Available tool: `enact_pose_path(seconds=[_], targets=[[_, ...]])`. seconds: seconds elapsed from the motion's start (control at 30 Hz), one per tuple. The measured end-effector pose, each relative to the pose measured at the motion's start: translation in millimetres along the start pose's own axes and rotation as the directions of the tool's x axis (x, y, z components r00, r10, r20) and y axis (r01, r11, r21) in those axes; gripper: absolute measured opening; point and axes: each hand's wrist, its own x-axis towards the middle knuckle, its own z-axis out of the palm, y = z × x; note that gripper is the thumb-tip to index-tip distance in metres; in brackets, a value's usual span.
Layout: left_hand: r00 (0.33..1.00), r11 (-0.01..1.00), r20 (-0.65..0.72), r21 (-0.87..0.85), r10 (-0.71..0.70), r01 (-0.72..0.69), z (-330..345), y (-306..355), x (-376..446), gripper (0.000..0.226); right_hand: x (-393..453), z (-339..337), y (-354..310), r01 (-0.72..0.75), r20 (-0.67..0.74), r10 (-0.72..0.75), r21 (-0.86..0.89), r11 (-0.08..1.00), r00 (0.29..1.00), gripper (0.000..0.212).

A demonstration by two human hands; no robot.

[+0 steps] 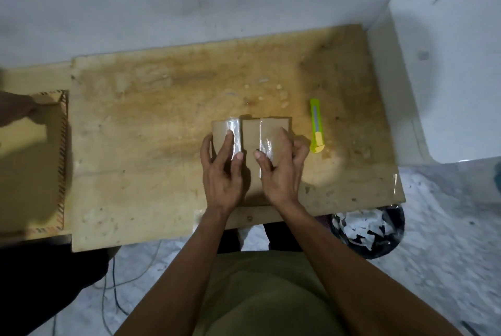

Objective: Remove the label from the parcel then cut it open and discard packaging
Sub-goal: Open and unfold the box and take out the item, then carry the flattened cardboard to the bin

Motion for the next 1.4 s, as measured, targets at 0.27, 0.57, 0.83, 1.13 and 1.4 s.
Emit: enact_pose_path(seconds=[0.27,0.57,0.83,1.13,1.4], targets=[[0.994,0.950,0.054,-0.292,-0.097,0.109,-23,47,13,0.061,-19,-47,-32,-0.168,0.055,0.161,0.483,0.859,0.985,0.062],[0.760,0.982,0.625,-0.065,0.177,-0.176,25,77,-39,0.046,-128,-118,8,-0.356,-0.316,0.457,0.329,0.875,0.831,0.061],[0.461,0.880,0.841,-0.037,0.283,-0.474,90,119,-131,0.053,-187,-198,54,-0.528,-0.446,0.638,0.359,0.770,0.628,0.059],[0.342,0.769,0.930,0.117,0.138,-0.628,188,125,-213,0.040,-219,-242,170,-0.735,-0.288,0.767,0.232,0.637,0.574,0.062],[0.407,0.800,0.905,0.332,-0.122,-0.500,284,111,-243,0.045,-192,-273,286,-0.785,0.011,0.798,0.191,0.589,0.602,0.057]])
